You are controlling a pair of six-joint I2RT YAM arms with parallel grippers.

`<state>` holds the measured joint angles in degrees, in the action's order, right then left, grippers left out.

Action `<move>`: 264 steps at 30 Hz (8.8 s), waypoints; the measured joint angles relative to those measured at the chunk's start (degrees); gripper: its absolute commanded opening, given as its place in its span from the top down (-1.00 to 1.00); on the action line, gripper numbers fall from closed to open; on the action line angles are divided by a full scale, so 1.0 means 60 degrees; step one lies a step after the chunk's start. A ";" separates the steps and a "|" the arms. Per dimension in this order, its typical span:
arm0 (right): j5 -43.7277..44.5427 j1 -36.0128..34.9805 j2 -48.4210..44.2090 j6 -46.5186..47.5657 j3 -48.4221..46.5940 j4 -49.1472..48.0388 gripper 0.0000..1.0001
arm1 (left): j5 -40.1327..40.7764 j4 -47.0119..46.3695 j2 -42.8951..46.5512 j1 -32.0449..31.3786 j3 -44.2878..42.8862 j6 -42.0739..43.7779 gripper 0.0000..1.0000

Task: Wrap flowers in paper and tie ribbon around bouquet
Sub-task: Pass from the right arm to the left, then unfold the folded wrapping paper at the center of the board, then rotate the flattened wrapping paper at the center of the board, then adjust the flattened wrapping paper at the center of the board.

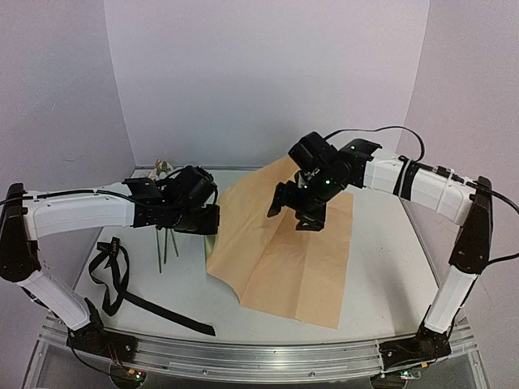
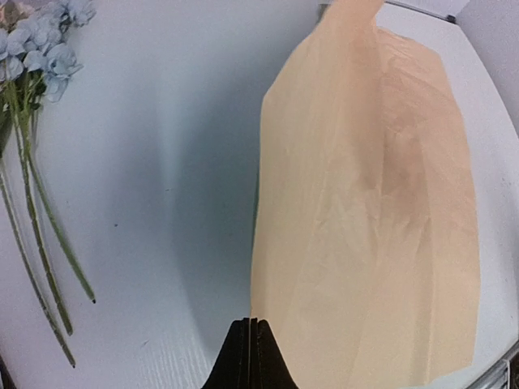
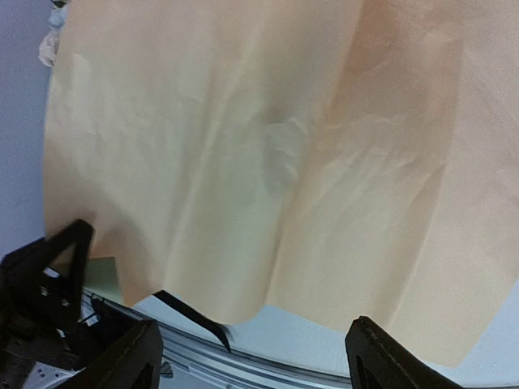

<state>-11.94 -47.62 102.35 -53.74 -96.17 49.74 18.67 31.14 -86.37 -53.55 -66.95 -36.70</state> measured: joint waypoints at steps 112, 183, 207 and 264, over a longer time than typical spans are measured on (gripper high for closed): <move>0.1088 0.1011 -0.5825 -0.4383 1.1475 -0.3954 -0.59 | -0.5733 -0.1981 -0.9274 0.4184 -0.7837 0.2359 -0.54; -0.0552 0.4675 0.0237 0.2587 0.1568 -0.0225 -0.48 | -0.7216 -0.1679 -0.3836 0.0843 -0.2103 -0.0065 -0.16; -0.1439 0.3394 0.1358 0.1436 0.2617 -0.2070 -0.05 | -0.7260 -0.2319 -0.6691 0.0489 -0.3402 -0.1126 0.37; -0.1588 0.1255 0.1662 0.2072 0.2504 -0.1595 0.43 | -0.7347 -0.4094 -0.2542 0.1924 0.1812 -0.3280 0.46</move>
<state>-21.47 -40.09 112.32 -41.30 -81.15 40.17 -25.41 6.57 -101.62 -42.01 -56.08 -56.38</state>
